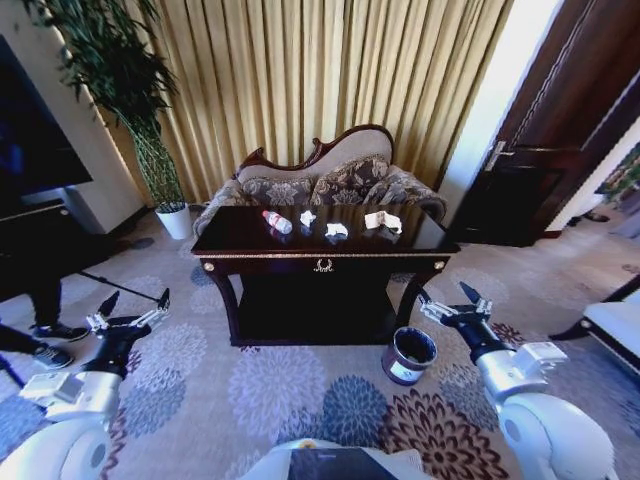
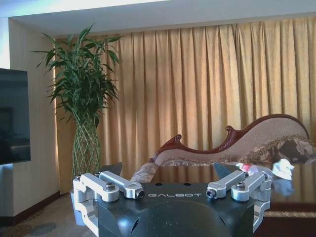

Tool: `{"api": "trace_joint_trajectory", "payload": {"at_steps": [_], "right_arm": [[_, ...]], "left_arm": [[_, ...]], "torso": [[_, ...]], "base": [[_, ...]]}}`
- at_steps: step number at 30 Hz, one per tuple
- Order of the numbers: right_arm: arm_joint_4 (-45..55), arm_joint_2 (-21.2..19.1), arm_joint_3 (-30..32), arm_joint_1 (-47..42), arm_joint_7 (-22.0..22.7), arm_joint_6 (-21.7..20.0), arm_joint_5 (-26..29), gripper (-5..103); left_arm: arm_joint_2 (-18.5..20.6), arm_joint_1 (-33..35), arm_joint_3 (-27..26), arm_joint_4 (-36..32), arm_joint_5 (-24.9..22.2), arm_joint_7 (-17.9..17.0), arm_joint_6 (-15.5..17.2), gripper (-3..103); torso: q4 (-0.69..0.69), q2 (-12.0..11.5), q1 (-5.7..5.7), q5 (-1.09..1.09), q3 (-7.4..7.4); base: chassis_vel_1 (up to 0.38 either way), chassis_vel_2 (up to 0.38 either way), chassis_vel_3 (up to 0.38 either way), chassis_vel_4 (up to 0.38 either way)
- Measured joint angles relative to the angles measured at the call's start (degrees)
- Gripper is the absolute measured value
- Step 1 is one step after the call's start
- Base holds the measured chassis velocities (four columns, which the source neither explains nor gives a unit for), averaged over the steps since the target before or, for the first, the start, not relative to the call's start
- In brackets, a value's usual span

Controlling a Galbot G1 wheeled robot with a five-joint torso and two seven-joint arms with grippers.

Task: Move to the front of the table and place the trash on the table into the trash bin.

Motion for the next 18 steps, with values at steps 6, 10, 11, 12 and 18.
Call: {"api": "trace_joint_trajectory", "payload": {"at_steps": [6,10,11,12,18], "right_arm": [[0.0,0.0,-0.1,0.1,0.0,0.0,0.0,100],[-0.1,0.1,-0.2,0.1,0.0,0.0,0.0,100],[-0.1,0.1,-0.2,0.1,0.0,0.0,0.0,100],[-0.1,0.1,-0.3,0.1,0.0,0.0,-0.1,100],[-0.2,-0.1,-0.9,0.4,0.0,0.0,-0.3,100]], "left_arm": [[0.0,0.0,-0.1,0.1,0.0,0.1,-0.1,100],[-0.2,0.1,-0.1,0.3,0.0,0.2,-0.3,100],[-0.2,0.1,-0.1,0.3,0.0,0.2,-0.3,100],[-0.2,0.1,-0.1,0.3,0.0,0.2,-0.3,100],[-0.3,0.2,-0.3,0.5,-0.1,0.2,-0.5,100]], "torso": [[0.01,0.0,0.0,0.0,0.0],[0.01,0.0,0.0,0.03,0.0],[0.01,0.0,0.0,0.03,0.0],[0.01,0.0,0.0,0.02,0.0],[0.01,0.0,0.0,0.03,0.0]], "base": [[-0.237,0.266,0.258,-0.275],[-0.273,0.246,0.26,-0.248],[-0.277,0.265,0.264,-0.257],[-0.277,0.265,0.271,-0.257],[-0.248,0.237,0.248,-0.234]]}}
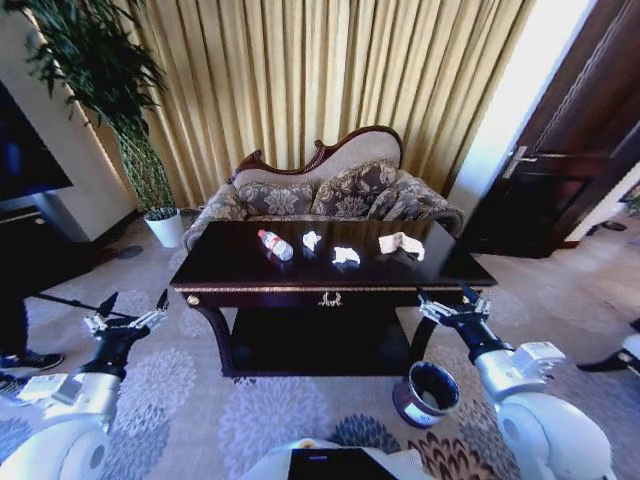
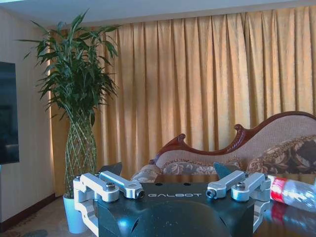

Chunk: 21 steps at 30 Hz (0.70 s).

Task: Move to the front of the table and place the trash on the table into the trash bin.

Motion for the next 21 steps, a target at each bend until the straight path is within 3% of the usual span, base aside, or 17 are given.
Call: {"api": "trace_joint_trajectory", "payload": {"at_steps": [4,9,15,21], "right_arm": [[-0.6,-0.7,-0.3,0.8,0.1,-0.3,0.2,100],[-2.9,-4.4,-0.4,3.9,1.9,-3.5,2.7,100],[-11.5,-14.1,-0.7,13.2,7.1,-8.9,12.4,100],[-20.3,-20.2,-1.6,19.0,8.5,-9.3,18.0,100]], "left_arm": [[0.0,0.0,0.0,0.1,0.0,0.0,0.0,100],[-0.1,0.3,-0.1,0.0,0.0,0.2,-0.1,100],[-0.5,0.9,-0.2,-0.1,0.0,0.5,-0.4,100],[-1.7,0.8,-0.6,0.2,0.0,0.6,-0.3,100]], "torso": [[-0.01,0.0,0.04,-0.02,0.02],[-0.01,0.0,0.02,-0.02,0.01],[0.02,0.0,-0.07,0.01,-0.02],[-0.01,0.0,0.02,0.0,0.01]], "base": [[-0.167,0.151,0.164,-0.138],[-0.039,0.025,0.023,-0.032],[0.047,-0.025,-0.032,0.036],[0.0,0.0,0.0,0.0]]}}
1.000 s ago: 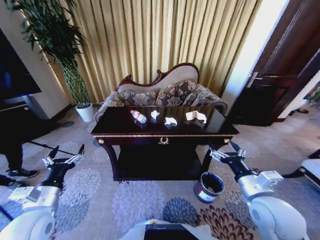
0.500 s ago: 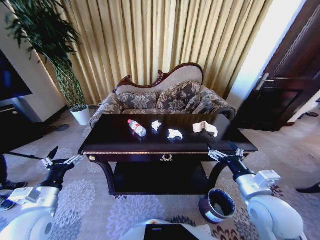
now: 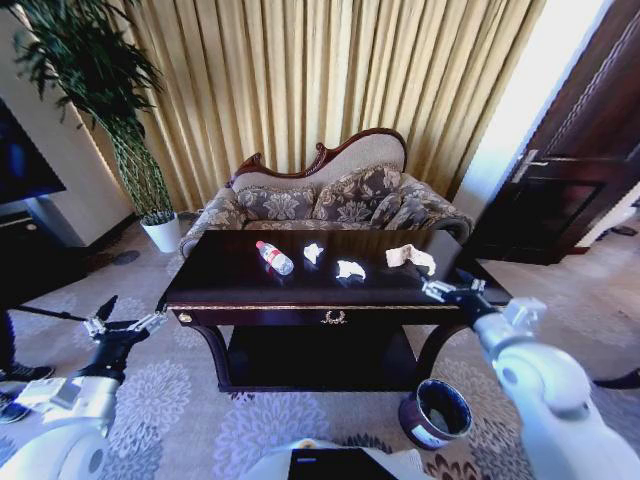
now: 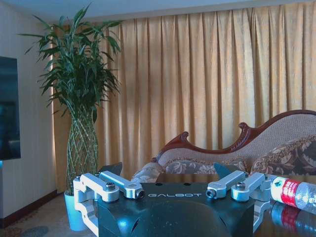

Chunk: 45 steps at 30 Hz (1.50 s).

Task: Move to the front of the table and place the trash on the table into the trash bin.

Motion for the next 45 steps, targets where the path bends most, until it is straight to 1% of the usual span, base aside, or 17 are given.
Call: {"api": "trace_joint_trajectory", "payload": {"at_steps": [3,5,9,10,15,16,19,24,28,30,37,38,39,40,41,43,45], "right_arm": [[-4.5,-3.0,-2.3,4.4,0.1,0.0,1.3,100],[-5.9,-3.8,-3.3,6.0,0.1,0.0,1.9,100],[-12.5,-7.1,-9.1,13.3,0.1,-0.5,3.3,100],[-12.5,-7.1,-9.1,13.3,0.1,-0.5,3.3,100],[-19.3,-9.6,-16.3,21.7,0.0,-1.0,4.1,100],[-19.3,-9.6,-16.3,21.7,0.0,-1.0,4.1,100],[-23.4,-10.3,-20.3,25.9,0.0,-1.1,4.1,100],[-26.4,-10.8,-23.2,28.5,-0.1,-2.0,3.9,100],[-28.5,-10.8,-25.1,29.4,-0.1,-3.0,2.5,100],[-31.0,-9.8,-26.7,30.0,0.2,-3.7,0.2,100],[-31.5,-9.2,-27.3,30.2,1.6,-4.9,-0.5,100],[-31.4,-9.1,-27.3,30.2,1.9,-4.9,-0.5,102],[-31.4,-9.1,-27.3,30.1,2.2,-4.9,-0.5,98],[-31.3,-9.1,-27.3,30.1,2.3,-4.9,-0.5,98],[-31.1,-9.1,-27.3,29.9,2.6,-4.9,-0.5,88],[-31.0,-9.0,-27.3,29.8,2.7,-4.8,-0.5,88],[-30.8,-9.0,-27.3,29.7,2.8,-4.8,-0.5,78]], "left_arm": [[-0.2,0.1,-0.1,0.1,0.0,0.0,0.2,100],[-0.2,0.1,-0.1,0.1,0.1,0.1,0.2,100],[-0.4,0.1,-0.3,0.4,0.3,0.2,0.3,100],[-0.4,0.1,-0.3,0.4,0.3,0.2,0.3,100],[-0.4,-0.4,-0.2,1.1,0.5,0.3,0.4,100],[-0.4,-0.4,-0.2,1.1,0.5,0.3,0.4,100],[-0.8,-0.4,-0.3,1.4,0.6,0.6,0.4,100],[-1.1,-0.1,-0.5,1.6,0.6,1.0,0.3,100],[-1.2,-0.1,-0.6,2.0,0.5,1.1,0.1,100],[-1.2,-0.1,-0.6,2.2,-0.1,1.1,-0.1,100],[-1.1,0.0,-0.8,2.4,-0.5,1.1,-0.3,100],[-1.1,0.0,-0.8,2.5,-0.6,1.1,-0.3,100],[-1.1,0.0,-0.8,2.6,-0.6,1.1,-0.5,100],[-1.1,0.0,-0.8,2.7,-0.6,1.1,-0.6,100],[-1.1,0.0,-0.8,2.8,-0.6,1.1,-0.7,100],[-1.1,0.0,-0.8,2.9,-0.6,1.1,-0.9,100],[-1.0,0.1,-0.8,2.9,-0.6,1.2,-1.0,100]], "torso": [[0.0,0.0,0.0,0.0,0.0],[0.0,0.0,0.0,0.0,-0.01],[0.02,0.0,-0.03,-0.02,-0.01],[0.02,0.0,-0.03,-0.02,-0.01],[0.02,0.0,-0.01,-0.02,-0.01],[0.02,0.0,-0.01,-0.02,-0.01],[0.02,0.0,-0.02,-0.02,-0.01],[0.01,0.0,-0.02,-0.02,-0.01],[0.01,0.0,-0.02,-0.02,-0.01],[0.01,0.0,-0.02,-0.01,-0.02],[0.01,0.0,-0.02,-0.02,-0.01],[0.01,0.0,-0.02,-0.02,-0.02],[0.01,0.0,-0.02,-0.02,-0.02],[0.01,0.0,-0.02,-0.02,-0.02],[0.01,0.0,-0.02,-0.02,-0.02],[0.01,0.0,-0.02,-0.02,-0.02],[0.01,0.0,-0.02,-0.02,-0.02]], "base": [[0.0,0.0,0.0,0.0],[0.0,0.0,0.0,0.0],[0.0,0.0,0.0,0.0],[0.0,0.0,0.0,0.0],[0.0,0.0,0.0,0.0],[0.0,0.0,0.0,0.0],[0.0,0.0,0.0,0.0],[0.0,0.0,0.0,0.0],[0.0,0.0,0.0,0.0],[0.0,0.0,0.0,0.0],[0.0,0.0,0.0,0.0],[0.0,0.0,0.0,0.0],[0.0,0.0,0.0,0.0],[0.0,0.0,0.0,0.0],[0.0,0.0,0.0,0.0],[0.0,0.0,0.0,0.0],[0.0,0.0,0.0,0.0]]}}
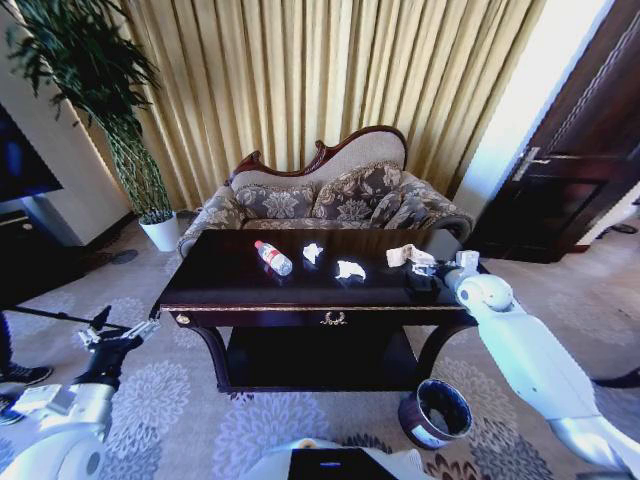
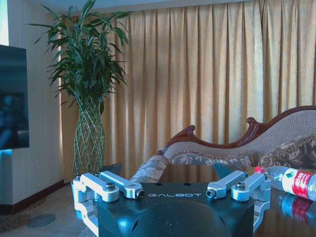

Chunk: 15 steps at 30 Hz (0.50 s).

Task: Move to the front of the table and place the trash on the table into the trash bin.

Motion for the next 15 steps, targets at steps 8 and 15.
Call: {"api": "trace_joint_trajectory", "payload": {"at_steps": [8,15], "right_arm": [[0.3,0.1,0.5,-0.1,0.2,0.2,0.1,50],[0.3,0.3,0.7,-0.3,0.2,0.4,0.1,23]], "left_arm": [[0.3,0.1,-0.2,0.1,-0.3,0.2,-0.1,100],[0.3,0.0,-0.2,0.3,-0.3,0.2,-0.2,100]], "torso": [[0.0,0.0,0.0,0.0,0.0],[0.0,0.0,0.0,0.0,0.0]], "base": [[0.0,0.0,0.0,0.0],[0.0,0.0,0.0,0.0]]}}
